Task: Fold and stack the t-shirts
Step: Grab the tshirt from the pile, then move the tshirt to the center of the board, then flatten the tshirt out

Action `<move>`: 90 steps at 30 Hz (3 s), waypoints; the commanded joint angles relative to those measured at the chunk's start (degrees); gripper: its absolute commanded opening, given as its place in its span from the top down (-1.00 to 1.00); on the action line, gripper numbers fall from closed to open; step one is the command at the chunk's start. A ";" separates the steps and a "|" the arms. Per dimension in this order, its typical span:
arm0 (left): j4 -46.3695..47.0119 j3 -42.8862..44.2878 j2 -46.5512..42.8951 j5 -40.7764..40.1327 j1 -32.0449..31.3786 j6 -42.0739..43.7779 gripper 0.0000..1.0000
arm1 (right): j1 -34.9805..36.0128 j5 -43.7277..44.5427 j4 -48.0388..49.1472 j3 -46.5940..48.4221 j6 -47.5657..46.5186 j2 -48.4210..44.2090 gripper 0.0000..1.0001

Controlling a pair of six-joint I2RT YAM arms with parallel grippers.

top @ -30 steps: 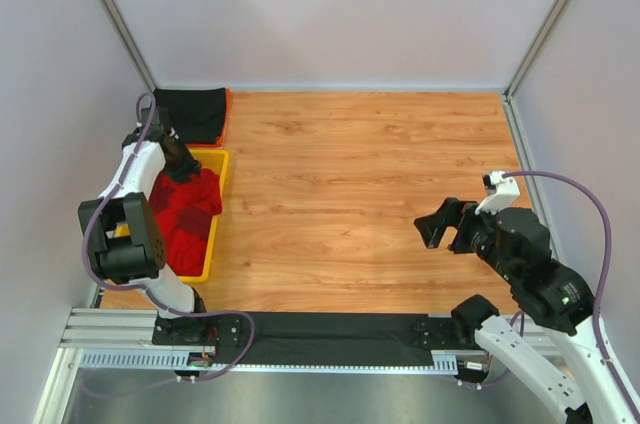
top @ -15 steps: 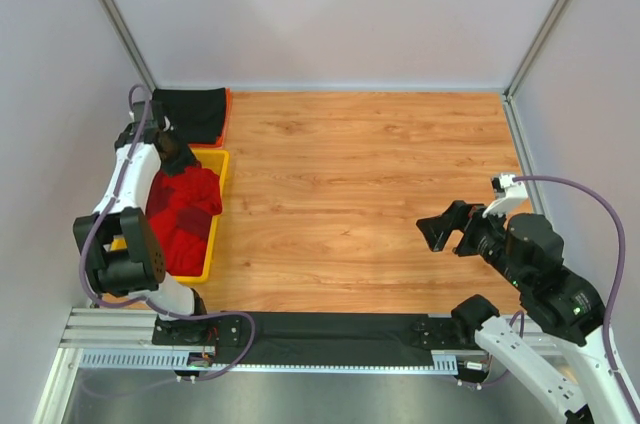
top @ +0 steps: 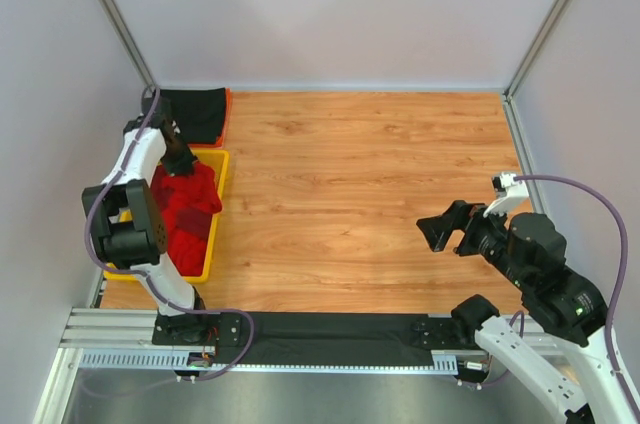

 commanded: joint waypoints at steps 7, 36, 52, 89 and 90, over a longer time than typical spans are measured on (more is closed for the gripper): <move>-14.30 21.06 -18.58 -10.32 -0.24 -1.45 1.00 | 0.33 -1.78 1.14 2.01 1.11 -0.32 -0.96; 13.45 11.59 -24.40 21.94 -46.37 -14.55 0.75 | 0.33 4.99 -3.35 4.83 7.70 -0.41 -0.93; 13.88 -18.73 -21.59 12.09 -38.85 -13.85 -0.35 | -2.30 6.42 19.20 -4.40 7.98 27.34 -0.60; -13.86 15.10 -27.03 -7.24 -40.94 -6.99 1.00 | -7.93 22.83 -6.59 35.33 -1.87 44.25 0.99; -14.22 15.10 -27.90 -6.81 -40.94 -6.99 1.00 | -7.93 24.40 -6.77 34.02 -1.78 43.03 0.99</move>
